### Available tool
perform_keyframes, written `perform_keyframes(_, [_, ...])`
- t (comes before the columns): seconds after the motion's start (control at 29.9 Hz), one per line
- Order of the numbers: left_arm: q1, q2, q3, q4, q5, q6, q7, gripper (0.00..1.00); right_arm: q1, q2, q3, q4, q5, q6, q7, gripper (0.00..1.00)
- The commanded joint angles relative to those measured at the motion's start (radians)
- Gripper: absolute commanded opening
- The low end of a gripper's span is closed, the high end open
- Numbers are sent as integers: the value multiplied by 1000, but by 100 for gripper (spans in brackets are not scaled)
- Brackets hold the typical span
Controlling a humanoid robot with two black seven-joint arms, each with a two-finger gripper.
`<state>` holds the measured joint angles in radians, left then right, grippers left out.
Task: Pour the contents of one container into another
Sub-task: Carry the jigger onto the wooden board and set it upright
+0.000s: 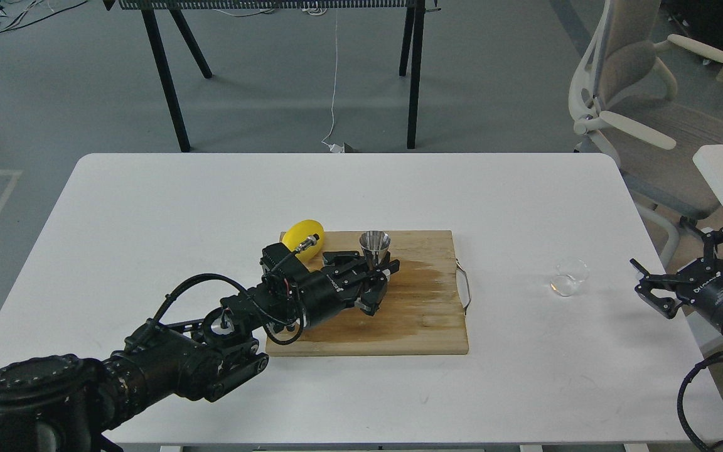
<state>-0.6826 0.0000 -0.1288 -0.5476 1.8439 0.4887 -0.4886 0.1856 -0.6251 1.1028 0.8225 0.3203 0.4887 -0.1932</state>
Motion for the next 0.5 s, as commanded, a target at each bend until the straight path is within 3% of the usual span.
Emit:
perform_keyframes(0.0, [5, 0, 0, 0, 0, 0, 0, 29, 0, -1, 0, 0, -1, 0, 0, 100])
perform_keyframes(0.33, [21, 0, 2, 1, 0, 0, 0, 39, -8, -1, 0, 0, 0, 0, 0, 100])
perform_keyframes(0.4, [23, 0, 2, 0, 0, 0, 0, 43, -8, -1, 0, 0, 0, 0, 0, 100])
perform_keyframes(0.47, [26, 0, 2, 0, 1, 0, 0, 57, -8, -1, 0, 0, 0, 0, 0, 100])
